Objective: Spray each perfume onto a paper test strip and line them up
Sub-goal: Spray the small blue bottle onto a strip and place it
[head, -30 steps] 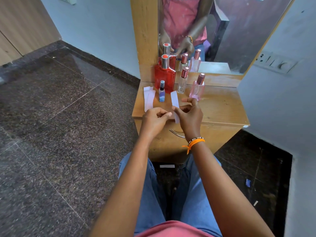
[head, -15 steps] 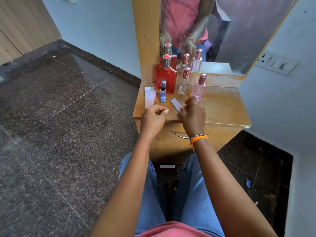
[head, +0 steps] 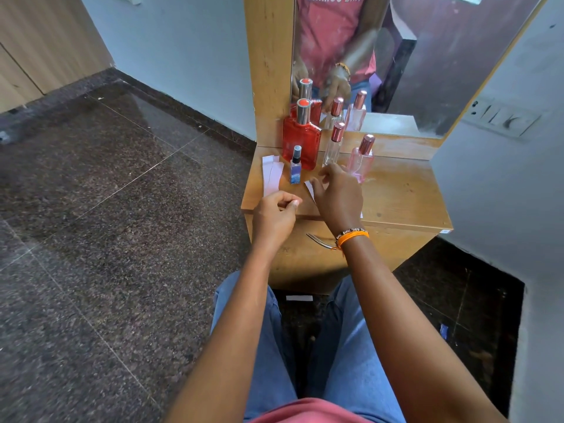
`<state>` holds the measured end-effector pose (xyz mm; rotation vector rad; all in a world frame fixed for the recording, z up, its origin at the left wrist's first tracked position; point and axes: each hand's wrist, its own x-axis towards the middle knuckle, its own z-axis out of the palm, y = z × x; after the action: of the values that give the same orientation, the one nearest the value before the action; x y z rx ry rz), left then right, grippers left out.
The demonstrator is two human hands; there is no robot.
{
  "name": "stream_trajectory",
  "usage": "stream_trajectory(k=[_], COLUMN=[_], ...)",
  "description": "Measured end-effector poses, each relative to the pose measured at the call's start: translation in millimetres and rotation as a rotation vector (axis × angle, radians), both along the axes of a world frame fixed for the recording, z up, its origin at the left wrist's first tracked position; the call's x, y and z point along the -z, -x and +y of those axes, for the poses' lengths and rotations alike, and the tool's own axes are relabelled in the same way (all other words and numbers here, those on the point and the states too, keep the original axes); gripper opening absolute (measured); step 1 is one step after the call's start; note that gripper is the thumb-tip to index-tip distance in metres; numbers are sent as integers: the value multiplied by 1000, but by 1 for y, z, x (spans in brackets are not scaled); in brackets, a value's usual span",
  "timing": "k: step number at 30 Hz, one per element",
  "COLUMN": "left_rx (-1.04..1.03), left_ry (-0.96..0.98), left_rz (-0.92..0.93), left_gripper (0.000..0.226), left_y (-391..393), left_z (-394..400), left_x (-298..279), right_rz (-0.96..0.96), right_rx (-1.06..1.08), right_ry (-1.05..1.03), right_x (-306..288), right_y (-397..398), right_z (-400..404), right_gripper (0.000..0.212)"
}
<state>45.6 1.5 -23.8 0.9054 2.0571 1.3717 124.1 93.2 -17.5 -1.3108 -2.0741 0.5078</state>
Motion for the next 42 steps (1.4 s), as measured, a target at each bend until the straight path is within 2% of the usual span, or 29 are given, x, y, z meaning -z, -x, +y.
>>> stream_trajectory(k=[2, 6, 10, 13, 17, 19, 22, 25, 28, 33, 36, 39, 42], left_rx=[-37, -51, -68, -51, 149, 246, 290, 328, 322, 231, 229, 338, 456], left_ry=[-23, -29, -91, -143, -166, -151, -149, -153, -180, -202, -226, -279, -233], left_rz=[-13, 3, 41, 123, 55, 26, 4, -39, -50, 56, -18, -221, -375], left_gripper=[13, 14, 16, 29, 50, 48, 35, 23, 13, 23, 31, 30, 31], left_y=[5, 8, 13, 15, 7, -1, -12, -20, -28, -38, -40, -40, -37], left_z=[-1, -3, -9, -6, 2, 3, 1, -1, -1, 2, 3, 3, 0], left_x=[-1, -2, -5, -10, -16, -17, -18, -19, -21, -22, -28, -35, -33], right_rz=[75, 63, 104, 237, 466, 505, 635, 717, 688, 692, 711, 767, 771], right_rx=[-76, -137, -160, -225, -361, -398, -325, -255, -317, -316, -369, -397, -429], right_ry=[23, 83, 110, 185, 382, 439, 469, 454, 486, 491, 510, 516, 529], right_x=[-6, -10, -9, -12, -25, -30, -36, -41, -44, -45, -48, -50, -53], right_y=[13, 28, 28, 17, -7, -18, -29, -36, -39, -45, -53, -62, -64], right_z=[1, 5, 5, 2, -10, -13, -14, -13, -18, -23, -22, -22, -24], right_gripper=[23, 30, 14, 15, 27, 25, 4, 6, 9, 10, 9, 7, 8])
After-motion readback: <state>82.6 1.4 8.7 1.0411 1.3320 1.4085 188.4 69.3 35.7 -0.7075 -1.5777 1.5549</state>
